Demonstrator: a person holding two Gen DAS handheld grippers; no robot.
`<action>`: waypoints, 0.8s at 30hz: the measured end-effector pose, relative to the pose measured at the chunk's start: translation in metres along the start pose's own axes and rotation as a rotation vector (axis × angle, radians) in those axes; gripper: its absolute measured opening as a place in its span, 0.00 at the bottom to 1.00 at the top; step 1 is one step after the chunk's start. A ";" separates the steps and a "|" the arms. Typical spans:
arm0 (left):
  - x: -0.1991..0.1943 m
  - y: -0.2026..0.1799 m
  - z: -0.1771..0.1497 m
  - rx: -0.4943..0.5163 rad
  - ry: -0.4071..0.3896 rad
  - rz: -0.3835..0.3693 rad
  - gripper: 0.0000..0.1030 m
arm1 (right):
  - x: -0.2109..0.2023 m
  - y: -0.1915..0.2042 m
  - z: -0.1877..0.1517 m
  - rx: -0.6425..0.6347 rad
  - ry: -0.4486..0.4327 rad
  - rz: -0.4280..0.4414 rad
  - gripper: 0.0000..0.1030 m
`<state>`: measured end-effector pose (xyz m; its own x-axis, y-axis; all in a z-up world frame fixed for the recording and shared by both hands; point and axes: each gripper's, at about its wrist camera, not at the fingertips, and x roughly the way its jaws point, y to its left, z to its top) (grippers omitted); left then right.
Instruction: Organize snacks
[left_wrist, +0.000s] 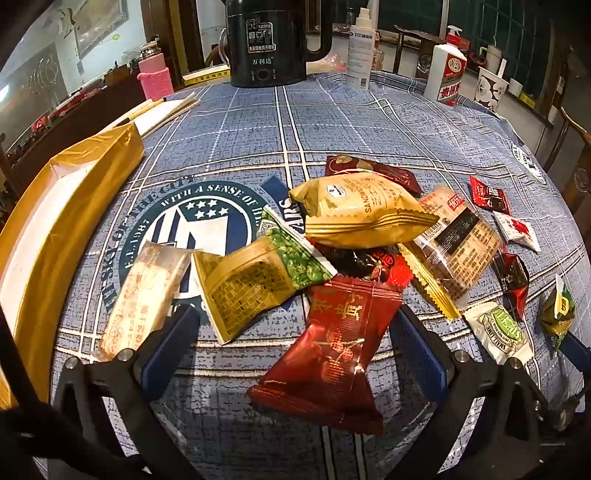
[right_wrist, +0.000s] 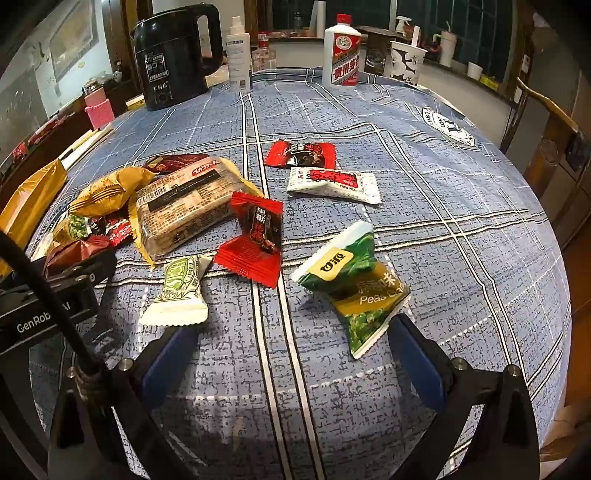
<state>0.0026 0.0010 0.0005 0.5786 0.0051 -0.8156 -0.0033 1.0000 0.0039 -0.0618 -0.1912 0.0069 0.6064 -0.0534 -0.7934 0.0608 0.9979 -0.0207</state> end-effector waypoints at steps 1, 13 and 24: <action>0.000 0.000 0.000 0.000 0.000 0.000 1.00 | 0.000 0.000 0.000 0.000 0.000 0.000 1.00; 0.000 0.000 0.000 0.000 0.000 0.000 1.00 | -0.001 0.000 0.000 0.000 0.000 0.000 1.00; 0.000 0.000 0.000 0.000 0.000 0.000 1.00 | 0.002 0.000 0.001 0.000 0.000 0.001 1.00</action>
<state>0.0026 0.0011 0.0006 0.5786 0.0049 -0.8156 -0.0032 1.0000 0.0037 -0.0600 -0.1916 0.0062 0.6067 -0.0529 -0.7931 0.0606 0.9980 -0.0201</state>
